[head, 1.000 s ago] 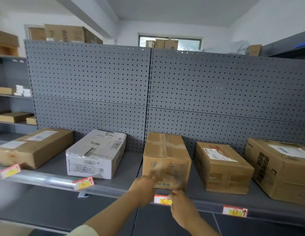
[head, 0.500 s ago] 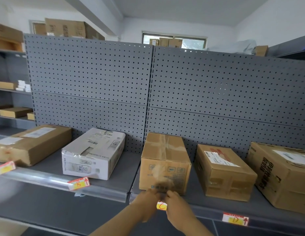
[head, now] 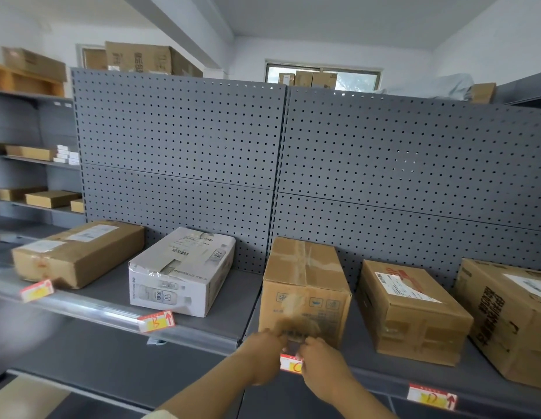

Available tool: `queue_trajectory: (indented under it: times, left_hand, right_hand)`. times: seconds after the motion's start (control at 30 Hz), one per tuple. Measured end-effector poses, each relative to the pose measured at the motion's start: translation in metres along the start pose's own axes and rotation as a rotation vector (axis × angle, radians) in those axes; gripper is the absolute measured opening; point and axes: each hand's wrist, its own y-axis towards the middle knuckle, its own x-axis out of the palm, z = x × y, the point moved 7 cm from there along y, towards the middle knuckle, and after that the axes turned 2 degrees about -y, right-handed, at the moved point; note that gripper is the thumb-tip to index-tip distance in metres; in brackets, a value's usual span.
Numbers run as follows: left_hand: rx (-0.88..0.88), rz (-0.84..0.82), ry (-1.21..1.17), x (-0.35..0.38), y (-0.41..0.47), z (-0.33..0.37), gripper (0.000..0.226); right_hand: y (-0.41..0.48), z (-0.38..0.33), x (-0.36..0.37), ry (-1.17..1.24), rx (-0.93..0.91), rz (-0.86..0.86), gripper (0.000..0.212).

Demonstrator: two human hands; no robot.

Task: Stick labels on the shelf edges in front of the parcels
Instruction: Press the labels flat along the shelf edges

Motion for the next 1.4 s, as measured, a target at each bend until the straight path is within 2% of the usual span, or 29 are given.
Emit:
queue_trajectory:
  times: [0.17, 0.4, 0.6, 0.8, 1.0, 1.23, 1.4]
  left_hand:
    - [-0.087, 0.082, -0.09, -0.021, -0.017, -0.031, 0.044]
    - [-0.195, 0.153, -0.058, -0.046, -0.067, -0.081, 0.038]
    - [-0.281, 0.183, -0.035, -0.052, -0.106, -0.147, 0.036]
    - [-0.297, 0.152, 0.02, -0.05, -0.116, -0.219, 0.037]
    - [-0.193, 0.076, 0.072, -0.053, -0.097, -0.273, 0.044]
    - [-0.088, 0.01, 0.098, -0.046, -0.086, -0.294, 0.046]
    - [-0.064, 0.045, 0.046, -0.044, -0.082, -0.295, 0.041]
  right_hand:
    - [0.006, -0.024, -0.009, 0.04, -0.066, 0.052, 0.028]
    - [0.021, -0.088, -0.031, 0.035, -0.214, 0.159, 0.024]
    - [0.042, -0.155, -0.034, 0.124, -0.294, 0.153, 0.029]
    - [0.074, -0.218, -0.028, 0.103, -0.231, 0.151, 0.033]
    - [0.11, -0.259, -0.031, 0.175, -0.105, 0.233, 0.039]
    - [0.123, -0.272, -0.023, 0.149, 0.051, 0.252, 0.044]
    - [0.127, -0.272, -0.02, 0.105, 0.102, 0.248, 0.034]
